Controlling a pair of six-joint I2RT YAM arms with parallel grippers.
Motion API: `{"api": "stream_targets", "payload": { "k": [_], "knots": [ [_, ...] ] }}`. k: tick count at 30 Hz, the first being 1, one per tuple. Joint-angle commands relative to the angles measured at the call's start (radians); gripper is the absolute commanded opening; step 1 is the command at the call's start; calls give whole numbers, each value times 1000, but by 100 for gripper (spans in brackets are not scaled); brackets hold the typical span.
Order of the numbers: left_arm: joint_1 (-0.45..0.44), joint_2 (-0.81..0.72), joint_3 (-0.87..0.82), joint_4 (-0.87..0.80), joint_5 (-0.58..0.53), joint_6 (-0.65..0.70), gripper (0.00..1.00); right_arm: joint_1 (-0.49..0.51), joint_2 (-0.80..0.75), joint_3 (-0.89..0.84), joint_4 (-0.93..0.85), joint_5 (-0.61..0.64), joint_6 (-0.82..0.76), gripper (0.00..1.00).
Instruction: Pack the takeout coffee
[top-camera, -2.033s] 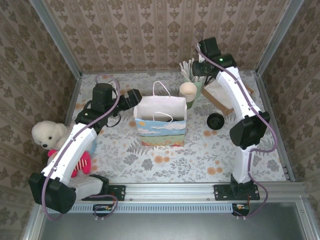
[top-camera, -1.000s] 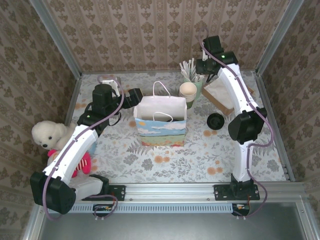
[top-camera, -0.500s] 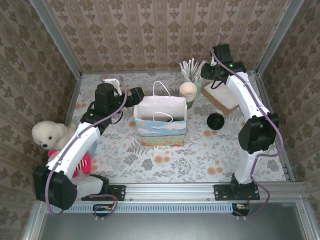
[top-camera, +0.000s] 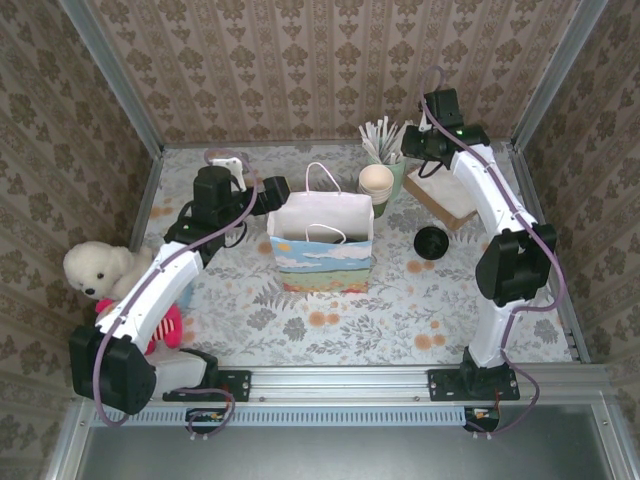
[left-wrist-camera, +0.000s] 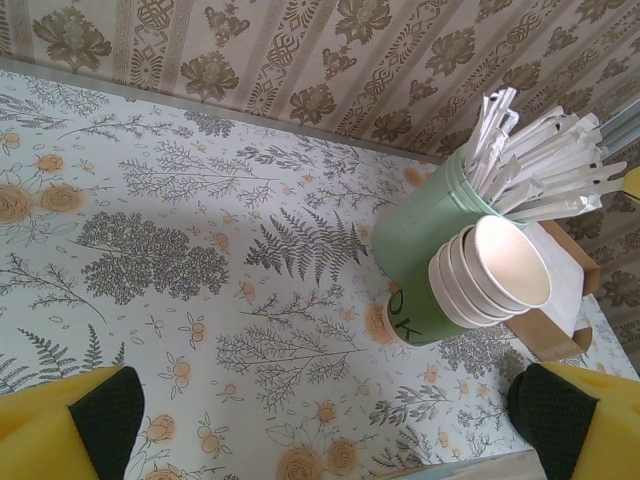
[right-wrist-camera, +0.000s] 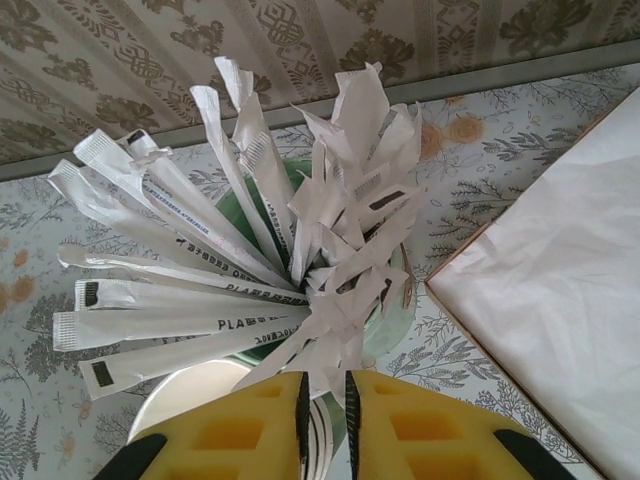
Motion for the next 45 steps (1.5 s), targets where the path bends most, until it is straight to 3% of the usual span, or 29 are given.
{"api": "stream_targets", "payload": {
  "k": [1, 10, 15, 19, 24, 35, 37, 41, 45],
  "knots": [
    [2, -1, 10, -1, 3, 22, 100, -2, 4, -8, 19, -2, 2, 20],
    [3, 24, 35, -15, 6, 31, 100, -4, 27, -17, 46, 8, -9, 22],
    [2, 37, 28, 6, 8, 19, 100, -4, 7, -17, 51, 27, -20, 10],
    [3, 55, 62, -3, 20, 42, 100, -5, -61, -46, 71, 72, -31, 6],
    [2, 15, 78, -10, -2, 62, 100, -5, -147, -49, 61, 42, -54, 0],
    [3, -132, 22, -71, -93, -16, 100, 4, -363, -73, 53, 15, -97, 0],
    [9, -162, 12, -99, -106, -36, 100, 6, -435, -77, -2, -15, -123, 0],
    [20, -179, 27, -149, -17, -28, 100, 6, -595, -96, -48, -122, -162, 0],
    [20, -178, 66, -186, 42, 16, 100, 6, -670, 2, -124, -248, -150, 0]
  ]
}}
